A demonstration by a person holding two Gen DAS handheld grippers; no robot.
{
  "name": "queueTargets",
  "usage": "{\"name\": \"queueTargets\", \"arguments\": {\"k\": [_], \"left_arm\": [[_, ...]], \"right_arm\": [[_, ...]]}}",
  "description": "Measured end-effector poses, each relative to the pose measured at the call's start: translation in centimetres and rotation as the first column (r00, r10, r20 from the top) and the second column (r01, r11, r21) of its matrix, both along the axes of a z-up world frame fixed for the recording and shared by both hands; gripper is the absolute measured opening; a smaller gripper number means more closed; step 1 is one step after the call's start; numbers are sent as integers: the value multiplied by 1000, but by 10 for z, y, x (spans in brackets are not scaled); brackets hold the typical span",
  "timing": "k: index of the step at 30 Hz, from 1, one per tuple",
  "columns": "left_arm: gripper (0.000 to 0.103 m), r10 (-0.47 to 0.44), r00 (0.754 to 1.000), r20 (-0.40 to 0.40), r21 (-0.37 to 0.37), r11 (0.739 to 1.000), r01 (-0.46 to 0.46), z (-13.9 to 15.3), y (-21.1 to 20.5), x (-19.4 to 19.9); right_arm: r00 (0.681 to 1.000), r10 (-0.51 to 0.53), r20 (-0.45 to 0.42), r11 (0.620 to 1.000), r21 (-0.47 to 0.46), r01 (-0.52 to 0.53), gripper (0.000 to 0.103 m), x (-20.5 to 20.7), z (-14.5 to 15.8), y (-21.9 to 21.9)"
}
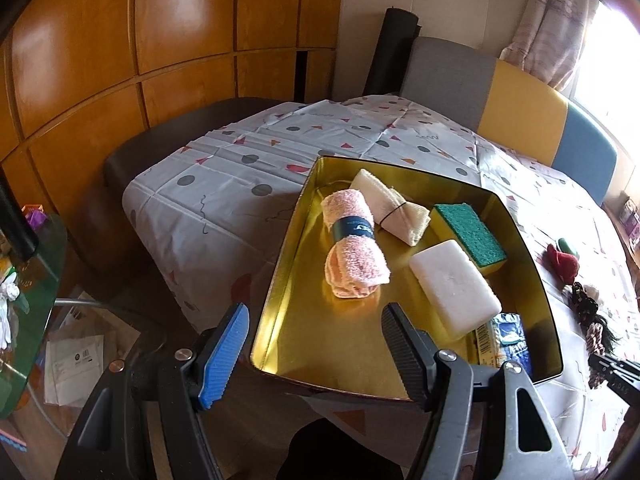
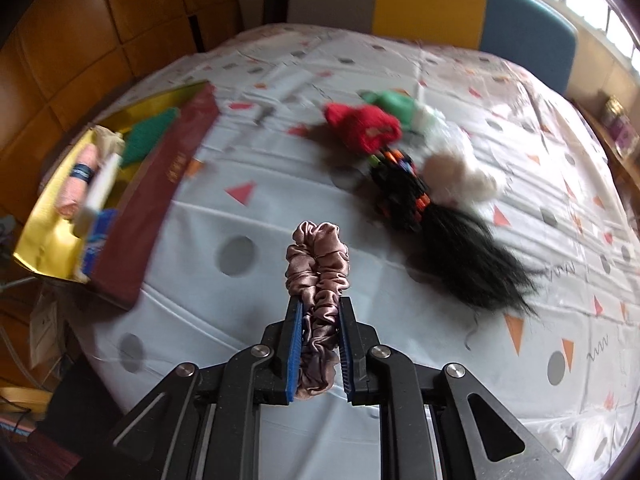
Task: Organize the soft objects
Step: 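Carry the scrunchie into the tray and open the right tool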
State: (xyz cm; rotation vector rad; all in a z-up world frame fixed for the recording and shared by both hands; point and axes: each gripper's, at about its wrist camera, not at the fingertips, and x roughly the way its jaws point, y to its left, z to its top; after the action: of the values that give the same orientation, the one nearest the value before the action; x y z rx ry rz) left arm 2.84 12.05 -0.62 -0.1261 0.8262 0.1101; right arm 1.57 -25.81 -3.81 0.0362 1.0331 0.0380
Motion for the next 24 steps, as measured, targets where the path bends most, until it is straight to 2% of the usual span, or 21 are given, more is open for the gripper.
{"name": "queueTargets", "arguments": {"k": [5,12,18,24], "left_arm": [[70,34,999,1,-5,999,-34,0,12,0],[70,73,997,4,-7,997,-73,2,25,-1],[70,80,997,7,-4,997,-80,4,28,-1],[70,90,996,8,-5,996,-90,5,33,-4]], "right_arm": [[996,53,74,998,28,-55,17,4,29,24],[965,219,146,971,66,-230,17,16,57,86],[917,362,166,918,104,-382,17,30,65,148],[867,487,103,853,160,-497,17,60,46,215]]}}
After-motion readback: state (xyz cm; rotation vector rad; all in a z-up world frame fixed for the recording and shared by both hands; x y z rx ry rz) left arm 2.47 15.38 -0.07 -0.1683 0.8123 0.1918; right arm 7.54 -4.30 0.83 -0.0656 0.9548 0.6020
